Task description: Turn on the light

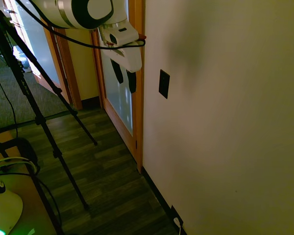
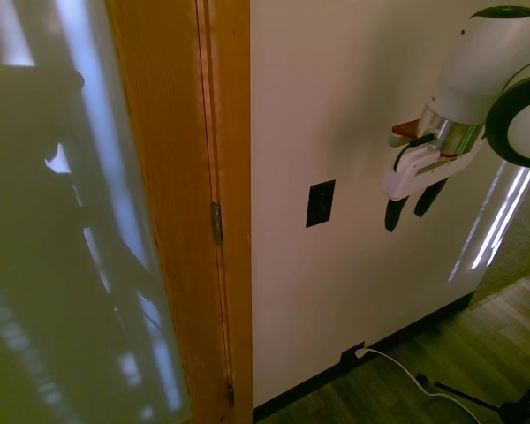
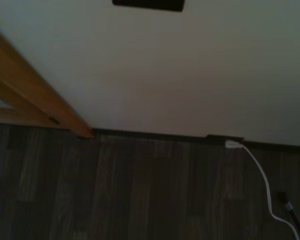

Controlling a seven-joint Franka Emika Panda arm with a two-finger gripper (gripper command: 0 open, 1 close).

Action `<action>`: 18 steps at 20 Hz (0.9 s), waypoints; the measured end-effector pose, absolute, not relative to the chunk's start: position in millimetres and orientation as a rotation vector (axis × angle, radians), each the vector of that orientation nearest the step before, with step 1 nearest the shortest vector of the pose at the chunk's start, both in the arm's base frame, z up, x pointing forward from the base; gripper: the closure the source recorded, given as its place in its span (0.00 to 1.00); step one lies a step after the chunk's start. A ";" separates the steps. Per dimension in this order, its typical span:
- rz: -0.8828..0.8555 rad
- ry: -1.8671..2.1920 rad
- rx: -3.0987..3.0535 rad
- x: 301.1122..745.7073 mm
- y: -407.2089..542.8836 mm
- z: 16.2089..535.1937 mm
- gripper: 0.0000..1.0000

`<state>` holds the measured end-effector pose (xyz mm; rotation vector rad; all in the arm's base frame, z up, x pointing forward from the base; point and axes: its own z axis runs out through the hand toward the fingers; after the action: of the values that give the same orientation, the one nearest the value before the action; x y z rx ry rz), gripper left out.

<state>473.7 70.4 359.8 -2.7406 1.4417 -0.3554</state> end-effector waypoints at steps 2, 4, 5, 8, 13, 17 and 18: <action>-0.414 1.468 -2.713 487.4 78.3 356.2 0.00; -0.454 1.490 -2.683 498.9 86.0 350.7 0.00; -0.469 1.501 -2.668 504.7 88.1 347.8 0.00; -0.513 1.543 -2.623 521.4 85.8 336.6 0.00; -0.599 1.595 -2.557 551.0 86.2 314.6 0.00; -0.685 1.628 -2.511 571.9 86.1 303.2 0.00; -0.701 1.634 -2.504 576.2 86.6 300.7 0.00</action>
<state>576.2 86.6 300.7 -2.5045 1.6338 -0.7008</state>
